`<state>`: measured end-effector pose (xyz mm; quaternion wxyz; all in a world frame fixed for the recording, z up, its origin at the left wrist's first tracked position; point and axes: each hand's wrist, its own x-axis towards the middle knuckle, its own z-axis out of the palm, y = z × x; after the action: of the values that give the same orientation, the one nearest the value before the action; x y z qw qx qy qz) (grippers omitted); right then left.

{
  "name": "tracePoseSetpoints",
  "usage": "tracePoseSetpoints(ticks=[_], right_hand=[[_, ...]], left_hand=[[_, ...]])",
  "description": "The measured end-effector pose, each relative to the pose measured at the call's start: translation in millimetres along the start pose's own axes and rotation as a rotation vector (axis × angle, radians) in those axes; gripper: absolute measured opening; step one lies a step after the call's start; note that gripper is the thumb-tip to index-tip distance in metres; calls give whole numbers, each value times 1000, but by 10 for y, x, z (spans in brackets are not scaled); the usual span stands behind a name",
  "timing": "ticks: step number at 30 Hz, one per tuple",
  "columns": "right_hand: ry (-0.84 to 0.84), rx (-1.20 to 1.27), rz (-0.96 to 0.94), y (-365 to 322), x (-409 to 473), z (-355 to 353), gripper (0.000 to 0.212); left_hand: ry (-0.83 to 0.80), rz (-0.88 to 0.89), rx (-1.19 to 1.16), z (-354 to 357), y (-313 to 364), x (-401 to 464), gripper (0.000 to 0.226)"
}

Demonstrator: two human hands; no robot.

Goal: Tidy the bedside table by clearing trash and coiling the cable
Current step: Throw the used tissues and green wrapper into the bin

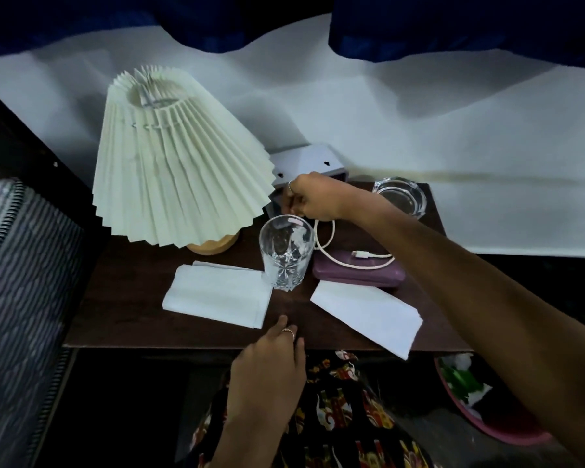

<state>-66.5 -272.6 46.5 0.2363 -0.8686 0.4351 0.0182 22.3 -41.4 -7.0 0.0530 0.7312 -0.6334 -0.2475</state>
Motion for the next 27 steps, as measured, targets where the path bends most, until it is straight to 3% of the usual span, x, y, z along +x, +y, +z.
tracePoseSetpoints(ticks=[6, 9, 16, 18, 21, 27], right_hand=[[-173, -155, 4, -12, -13, 151, 20], [-259, -164, 9, -21, -33, 197, 28], [-197, -161, 46, -31, -51, 277, 9], [-116, -89, 23, -6, -70, 252, 23], [80, 44, -14, 63, -152, 170, 14], [526, 474, 79, 121, -926, -68, 18]], left_hand=[[5, -3, 5, 25, 13, -2, 41], [4, 6, 20, 28, 17, -11, 41], [15, 15, 28, 43, 1, -7, 41], [24, 19, 35, 47, 9, 1, 41], [16, 15, 52, 46, 35, -15, 41], [-1, 17, 85, 54, 81, -50, 43]])
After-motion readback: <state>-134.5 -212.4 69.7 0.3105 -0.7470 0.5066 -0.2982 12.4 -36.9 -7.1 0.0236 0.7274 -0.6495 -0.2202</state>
